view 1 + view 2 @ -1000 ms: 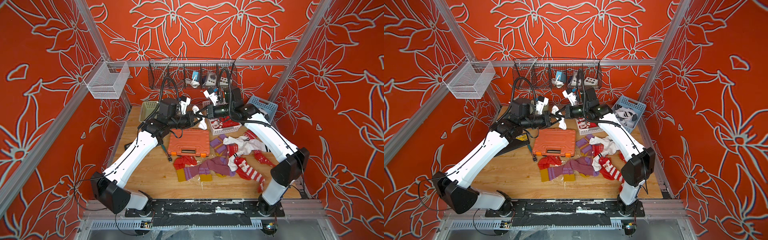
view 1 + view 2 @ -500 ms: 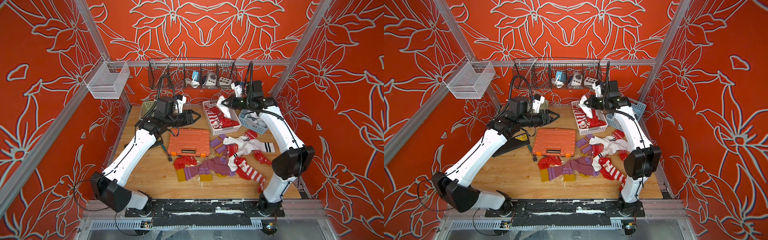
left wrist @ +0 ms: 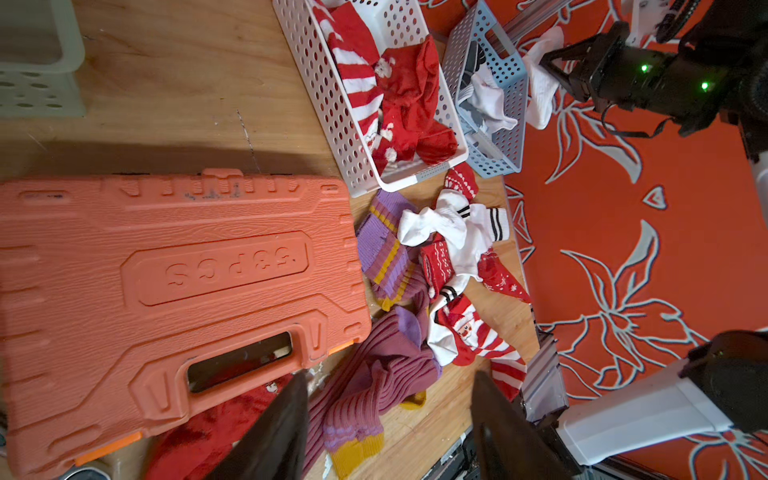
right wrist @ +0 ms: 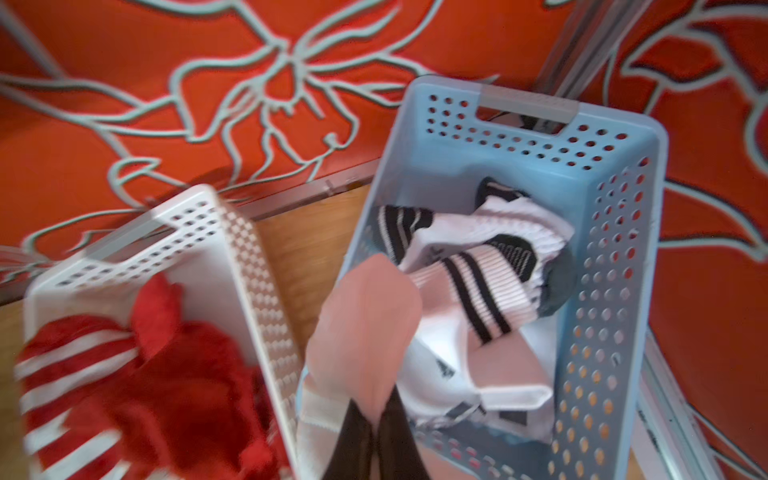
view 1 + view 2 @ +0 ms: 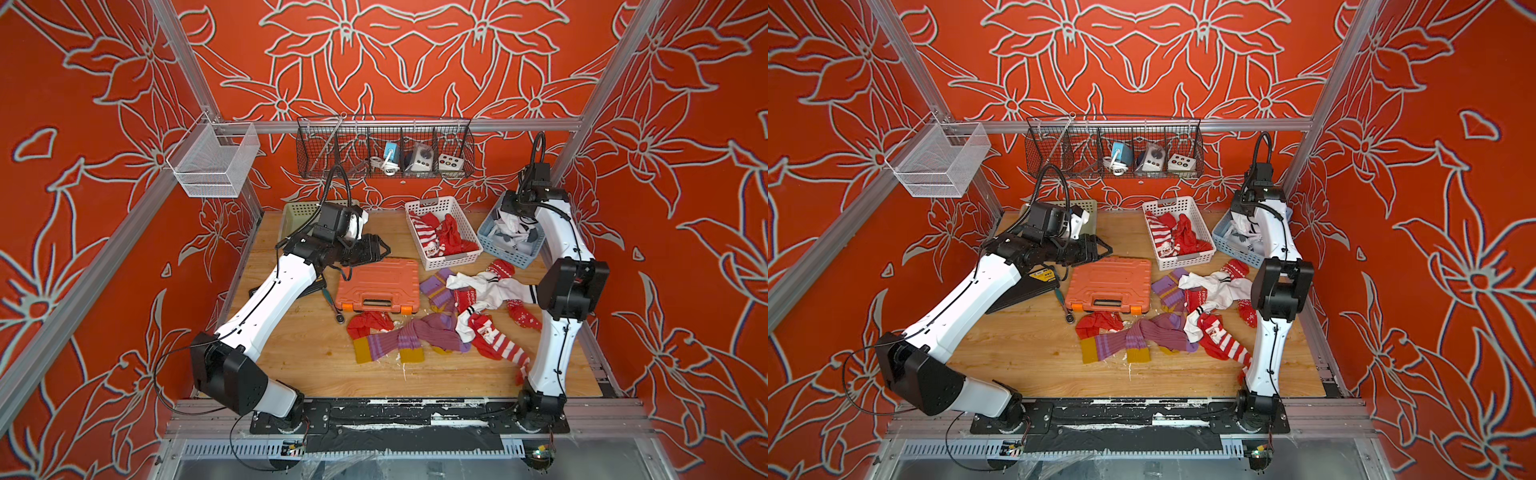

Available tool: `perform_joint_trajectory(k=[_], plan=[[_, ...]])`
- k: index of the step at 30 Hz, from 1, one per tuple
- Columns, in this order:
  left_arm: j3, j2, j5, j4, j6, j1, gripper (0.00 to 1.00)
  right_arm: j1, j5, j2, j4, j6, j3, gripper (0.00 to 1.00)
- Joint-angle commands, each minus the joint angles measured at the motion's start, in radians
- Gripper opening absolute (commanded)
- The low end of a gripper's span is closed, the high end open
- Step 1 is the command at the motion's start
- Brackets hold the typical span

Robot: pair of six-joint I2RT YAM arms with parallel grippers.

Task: Sort the socks into the basket by color
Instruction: Place the sock in the bin.

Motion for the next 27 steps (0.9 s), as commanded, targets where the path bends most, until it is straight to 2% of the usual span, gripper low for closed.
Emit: perform_joint_trajectory(k=[1,4,10,17,23,27], plan=[[-0.002,0.028,-0.005,-0.020,0.046,-0.007,0.61,-0.010,0.087,0.098,-0.078,-0.046,0.127,0.00],[0.017,0.058,0.004,-0.018,0.053,-0.022,0.61,-0.027,0.106,0.139,-0.082,-0.032,0.129,0.03],[0.096,0.144,0.026,-0.024,0.079,-0.050,0.61,-0.039,0.085,0.202,-0.106,-0.016,0.114,0.17],[0.203,0.239,0.042,-0.038,0.112,-0.087,0.61,-0.039,0.079,0.189,-0.128,-0.017,0.135,0.63],[0.269,0.297,0.066,-0.032,0.125,-0.118,0.62,-0.039,0.098,0.111,-0.148,-0.005,0.126,0.88],[0.306,0.327,0.079,-0.036,0.144,-0.148,0.62,-0.039,0.090,0.033,-0.153,0.003,0.077,0.95]])
